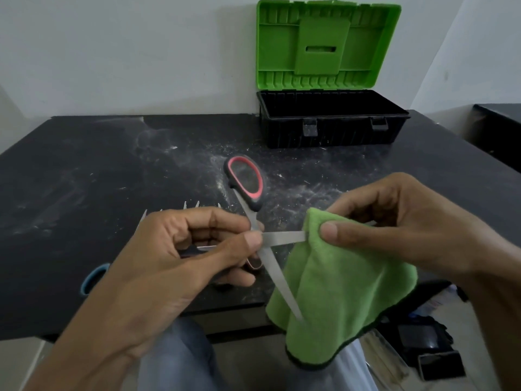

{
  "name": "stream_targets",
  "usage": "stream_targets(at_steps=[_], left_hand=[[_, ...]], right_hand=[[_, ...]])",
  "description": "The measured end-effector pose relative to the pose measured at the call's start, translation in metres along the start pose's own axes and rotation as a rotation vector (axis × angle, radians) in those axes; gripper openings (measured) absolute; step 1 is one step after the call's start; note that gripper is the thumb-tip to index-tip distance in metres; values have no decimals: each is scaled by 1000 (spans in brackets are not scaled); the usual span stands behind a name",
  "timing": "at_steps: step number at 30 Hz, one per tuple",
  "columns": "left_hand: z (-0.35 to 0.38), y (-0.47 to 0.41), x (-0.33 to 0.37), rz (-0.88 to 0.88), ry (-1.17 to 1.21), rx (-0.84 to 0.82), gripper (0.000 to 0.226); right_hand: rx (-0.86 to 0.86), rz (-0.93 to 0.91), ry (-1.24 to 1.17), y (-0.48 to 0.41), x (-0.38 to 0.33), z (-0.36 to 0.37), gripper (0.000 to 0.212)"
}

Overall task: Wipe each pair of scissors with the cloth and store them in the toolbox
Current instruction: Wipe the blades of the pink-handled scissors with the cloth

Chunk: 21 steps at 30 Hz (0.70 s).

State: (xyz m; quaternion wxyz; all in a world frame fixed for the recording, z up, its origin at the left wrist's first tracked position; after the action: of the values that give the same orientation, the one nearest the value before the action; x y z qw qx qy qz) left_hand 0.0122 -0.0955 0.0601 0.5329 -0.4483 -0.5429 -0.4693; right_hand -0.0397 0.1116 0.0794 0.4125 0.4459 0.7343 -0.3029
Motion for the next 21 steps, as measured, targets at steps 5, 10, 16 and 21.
stream_targets(at_steps=[5, 10, 16, 21], left_hand=[[6, 1, 1, -21, 24, -32, 19], [7, 0, 7, 4, 0, -62, 16], [2, 0, 11, 22, 1, -47, 19], [12, 1, 15, 43, -17, -75, 17]], right_hand=[[13, -2, -27, 1, -2, 9, 22], [8, -8, -54, 1, -7, 13, 23], [73, -8, -53, 3, -6, -1, 24], [42, -44, -41, 3, -17, 10, 24]])
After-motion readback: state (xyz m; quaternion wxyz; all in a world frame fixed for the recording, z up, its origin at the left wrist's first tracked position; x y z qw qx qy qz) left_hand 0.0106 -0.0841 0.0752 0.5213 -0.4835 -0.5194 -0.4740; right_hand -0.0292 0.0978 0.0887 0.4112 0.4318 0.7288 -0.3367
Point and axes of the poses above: each hand's wrist, its own y-axis away from the middle knuckle, its own z-axis out of the palm, x = y × z, the point moved 6 cm from there along -y, towards the middle knuckle, and after that the axes turned 9 degrees about x, right-handed, at the moved point
